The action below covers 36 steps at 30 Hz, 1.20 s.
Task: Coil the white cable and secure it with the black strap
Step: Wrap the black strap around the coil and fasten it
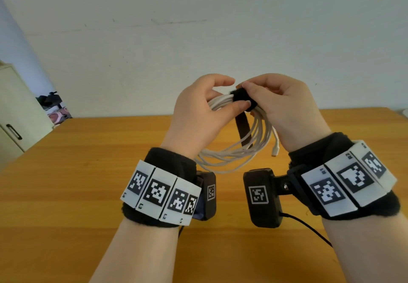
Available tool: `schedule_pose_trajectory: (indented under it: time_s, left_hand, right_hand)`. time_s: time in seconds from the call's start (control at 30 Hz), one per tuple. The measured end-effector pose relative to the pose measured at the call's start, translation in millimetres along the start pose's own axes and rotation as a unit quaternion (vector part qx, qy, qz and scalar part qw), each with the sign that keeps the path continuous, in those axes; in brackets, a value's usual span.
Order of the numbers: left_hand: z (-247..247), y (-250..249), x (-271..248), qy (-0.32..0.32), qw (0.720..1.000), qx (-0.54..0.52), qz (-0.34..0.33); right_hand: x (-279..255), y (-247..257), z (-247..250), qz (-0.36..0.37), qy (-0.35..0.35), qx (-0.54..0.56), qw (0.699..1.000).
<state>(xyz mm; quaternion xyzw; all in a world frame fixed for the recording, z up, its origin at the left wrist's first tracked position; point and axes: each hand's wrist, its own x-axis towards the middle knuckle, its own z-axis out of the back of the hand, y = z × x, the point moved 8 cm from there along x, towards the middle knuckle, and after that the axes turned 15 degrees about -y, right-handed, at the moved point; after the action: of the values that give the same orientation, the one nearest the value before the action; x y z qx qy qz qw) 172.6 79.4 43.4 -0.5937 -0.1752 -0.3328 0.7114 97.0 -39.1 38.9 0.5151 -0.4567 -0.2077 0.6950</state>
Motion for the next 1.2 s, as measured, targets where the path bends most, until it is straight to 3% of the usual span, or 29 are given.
schedule_pose_trajectory:
  time_s: [0.17, 0.37, 0.5, 0.77, 0.93, 1.07, 1.2]
  left_hand:
    - [-2, 1, -1, 0.016, 1.0, -0.001, -0.001]
    - [1, 6, 1, -0.019, 0.999, 0.027, -0.003]
    - [10, 15, 6, -0.057, 0.997, 0.042, 0.008]
    - [18, 17, 10, -0.105, 0.993, 0.058, 0.002]
    - [18, 18, 12, -0.105, 0.993, 0.055, 0.002]
    - [13, 20, 12, -0.083, 0.995, 0.059, 0.0]
    - [13, 20, 12, -0.085, 0.994, 0.069, -0.006]
  right_hand:
    - [2, 0, 3, 0.019, -0.005, -0.062, 0.998]
    - [4, 3, 9, 0.044, -0.052, -0.039, 0.997]
    - [3, 16, 18, 0.101, -0.104, -0.062, 0.987]
    - [-16, -1, -26, 0.095, 0.08, -0.194, 0.973]
    - [-19, 1, -26, 0.097, 0.041, -0.141, 0.984]
    - [-15, 4, -22, 0.058, 0.031, -0.084, 0.994]
    - [-21, 9, -25, 0.106, 0.052, -0.153, 0.981]
